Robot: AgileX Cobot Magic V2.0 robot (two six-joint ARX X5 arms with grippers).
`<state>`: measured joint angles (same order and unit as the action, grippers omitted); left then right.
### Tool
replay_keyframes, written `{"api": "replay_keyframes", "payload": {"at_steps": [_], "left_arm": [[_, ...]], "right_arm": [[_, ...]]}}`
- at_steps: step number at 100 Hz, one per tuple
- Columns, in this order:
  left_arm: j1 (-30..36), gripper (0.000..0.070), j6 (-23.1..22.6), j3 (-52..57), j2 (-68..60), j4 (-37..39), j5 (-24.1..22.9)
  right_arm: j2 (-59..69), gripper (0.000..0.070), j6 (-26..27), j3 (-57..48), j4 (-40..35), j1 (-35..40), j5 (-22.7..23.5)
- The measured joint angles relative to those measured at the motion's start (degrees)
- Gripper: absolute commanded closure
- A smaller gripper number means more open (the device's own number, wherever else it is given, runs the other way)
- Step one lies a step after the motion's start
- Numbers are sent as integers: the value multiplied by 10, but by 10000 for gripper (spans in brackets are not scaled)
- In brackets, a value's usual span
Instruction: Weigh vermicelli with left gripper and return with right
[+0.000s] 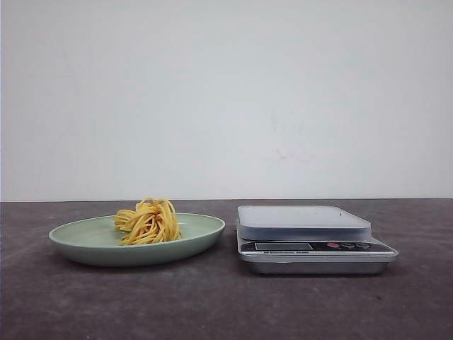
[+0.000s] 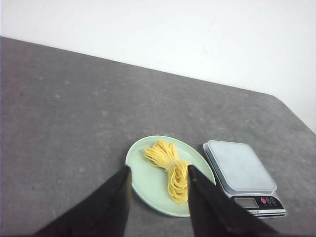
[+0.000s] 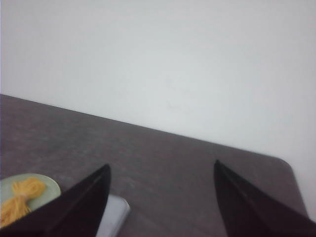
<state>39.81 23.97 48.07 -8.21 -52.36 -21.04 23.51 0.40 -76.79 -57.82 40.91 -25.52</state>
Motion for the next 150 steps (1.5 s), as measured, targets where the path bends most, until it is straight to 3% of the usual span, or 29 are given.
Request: {"api": "replay_keyframes", "payload": {"at_steps": [18, 38, 60, 69, 77, 84, 89, 93, 150], "left_arm": [[0, 504, -4, 0, -1, 9, 1], [0, 504, -7, -8, -30, 32, 19], [0, 504, -29, -13, -70, 84, 29], [0, 505, -39, -14, -90, 86, 29], [0, 506, -45, -16, -104, 90, 29], [0, 512, -47, -16, -113, 95, 29], [0, 557, -49, -16, -118, 98, 29], [0, 700, -50, -16, -120, 99, 29], [0, 688, -64, -16, -121, 106, 29]], "right_arm": [[-71, 279, 34, 40, -27, -24, 6], [-112, 279, 75, 148, -9, -69, 100], [-116, 280, 103, 298, 153, -111, 229], [-116, 285, 119, 355, 232, -113, 259], [-116, 306, 133, 398, 282, -113, 269], [-115, 389, 143, 426, 296, -113, 271], [-114, 528, 151, 436, 290, -113, 271], [-113, 700, 156, 437, 284, -113, 271], [-113, 691, 165, 436, 289, -113, 290]]}}
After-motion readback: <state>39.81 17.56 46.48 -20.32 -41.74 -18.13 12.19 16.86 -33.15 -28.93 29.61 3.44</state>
